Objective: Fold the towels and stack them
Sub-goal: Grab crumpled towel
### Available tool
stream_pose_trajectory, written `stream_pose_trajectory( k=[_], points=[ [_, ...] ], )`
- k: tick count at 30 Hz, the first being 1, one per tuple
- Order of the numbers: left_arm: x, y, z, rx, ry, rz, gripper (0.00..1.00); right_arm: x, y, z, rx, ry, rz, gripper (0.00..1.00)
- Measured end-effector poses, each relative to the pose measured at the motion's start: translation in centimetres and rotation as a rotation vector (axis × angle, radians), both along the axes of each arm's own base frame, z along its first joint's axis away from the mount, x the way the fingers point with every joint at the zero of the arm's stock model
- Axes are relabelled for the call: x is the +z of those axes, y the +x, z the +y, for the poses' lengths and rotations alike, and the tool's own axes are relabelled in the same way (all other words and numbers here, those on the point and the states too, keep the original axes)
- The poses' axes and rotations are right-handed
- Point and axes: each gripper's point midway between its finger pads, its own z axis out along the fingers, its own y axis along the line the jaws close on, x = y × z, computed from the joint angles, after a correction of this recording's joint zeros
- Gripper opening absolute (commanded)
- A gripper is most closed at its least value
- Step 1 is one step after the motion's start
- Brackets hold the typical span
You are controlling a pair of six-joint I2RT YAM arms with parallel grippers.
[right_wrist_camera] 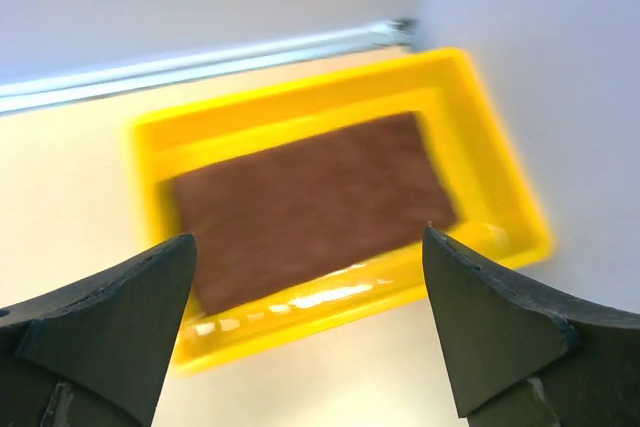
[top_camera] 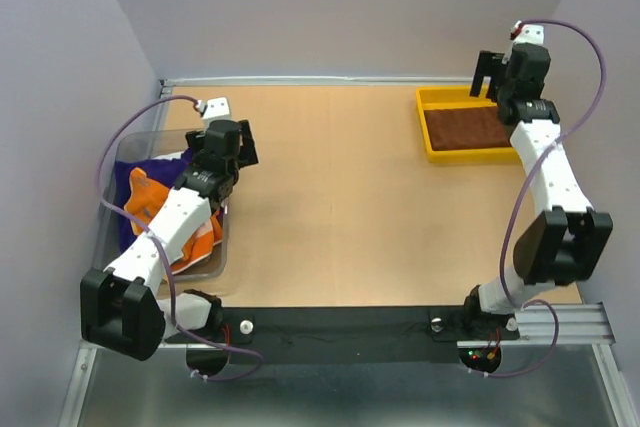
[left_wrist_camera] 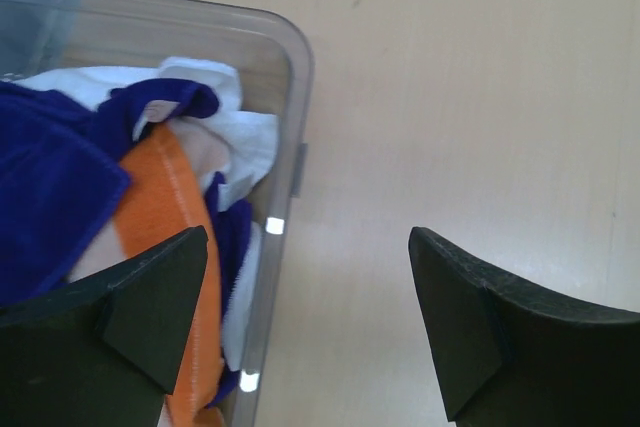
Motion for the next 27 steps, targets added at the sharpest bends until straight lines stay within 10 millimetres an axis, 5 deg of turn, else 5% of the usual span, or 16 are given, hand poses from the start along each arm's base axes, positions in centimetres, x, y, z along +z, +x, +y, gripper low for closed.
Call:
stream_pose_trajectory(
  k=[2, 5, 8, 11, 15, 20, 23, 24, 27],
  points=[
    [0.4, -0.3, 2.4, 0.083, -0.002, -0.001, 0.92, 1.5, -1.6, 3.8, 0.097, 0.062, -0.057, 1.0],
    [0.5, -1.2, 5.8, 0.189, -0.009, 0.002, 0.89, 0.9, -3.5, 8.6, 0.226, 0.134, -0.06, 1.0],
    [0.4, -3.5, 10.5, 0.346, -0.019, -0.009, 0.89, -3.3, -5.9, 14.1, 0.374, 0.221, 0.042, 1.0],
    [0.1, -5.4, 13.6, 0.461, -0.045, -0.019, 0.82, -7.7, -8.1, 17.1, 0.455, 0.286, 0.158, 1.0],
    [-1.4, -6.7, 15.1, 0.553, -0.092, -0.004, 0.72, -10.8, -10.4, 19.4, 0.522, 0.334, 0.259, 1.0],
    [-4.6, -7.6, 15.2, 0.6, -0.137, 0.049, 0.62, -10.2, -11.7, 20.0, 0.56, 0.351, 0.249, 1.0],
    [-5.8, -7.7, 15.3, 0.624, -0.156, 0.077, 0.33, -8.9, -12.0, 20.0, 0.573, 0.351, 0.212, 1.0],
    [-6.1, -7.8, 15.4, 0.629, -0.158, 0.088, 0.15, -8.5, -12.0, 20.1, 0.578, 0.352, 0.2, 1.0],
    [-6.3, -7.9, 15.5, 0.642, -0.172, 0.088, 0.0, -8.3, -12.1, 20.2, 0.585, 0.354, 0.193, 1.0]
  ],
)
